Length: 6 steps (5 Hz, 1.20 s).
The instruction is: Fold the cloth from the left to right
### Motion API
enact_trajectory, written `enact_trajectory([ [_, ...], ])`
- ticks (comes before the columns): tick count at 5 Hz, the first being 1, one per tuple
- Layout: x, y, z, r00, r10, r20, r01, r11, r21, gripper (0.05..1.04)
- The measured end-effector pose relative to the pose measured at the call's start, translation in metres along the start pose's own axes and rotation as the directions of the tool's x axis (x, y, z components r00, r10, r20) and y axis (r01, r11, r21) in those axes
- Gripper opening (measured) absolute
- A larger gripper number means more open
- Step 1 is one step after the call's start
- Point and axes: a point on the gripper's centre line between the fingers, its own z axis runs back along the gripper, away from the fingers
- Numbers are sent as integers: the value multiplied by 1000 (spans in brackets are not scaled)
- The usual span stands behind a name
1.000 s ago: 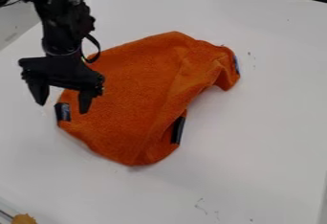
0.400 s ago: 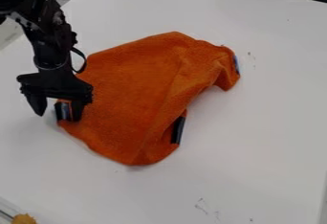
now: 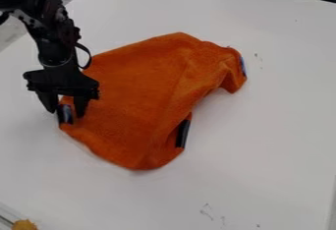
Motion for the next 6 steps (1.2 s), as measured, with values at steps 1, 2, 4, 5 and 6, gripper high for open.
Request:
enact_trajectory([
  [1, -7, 4, 2, 1000, 11, -19, -11, 1000, 21, 373],
  [2, -17, 8, 6, 999, 10, -36, -10, 1000, 24, 186],
  [4, -12, 33, 53, 1000, -24, -3, 24, 994, 102, 73],
  [5, 14, 23, 85, 995, -101, 4, 99, 984, 150, 72],
  [6, 49, -16, 118, 984, -172, 47, 163, 973, 167, 72],
])
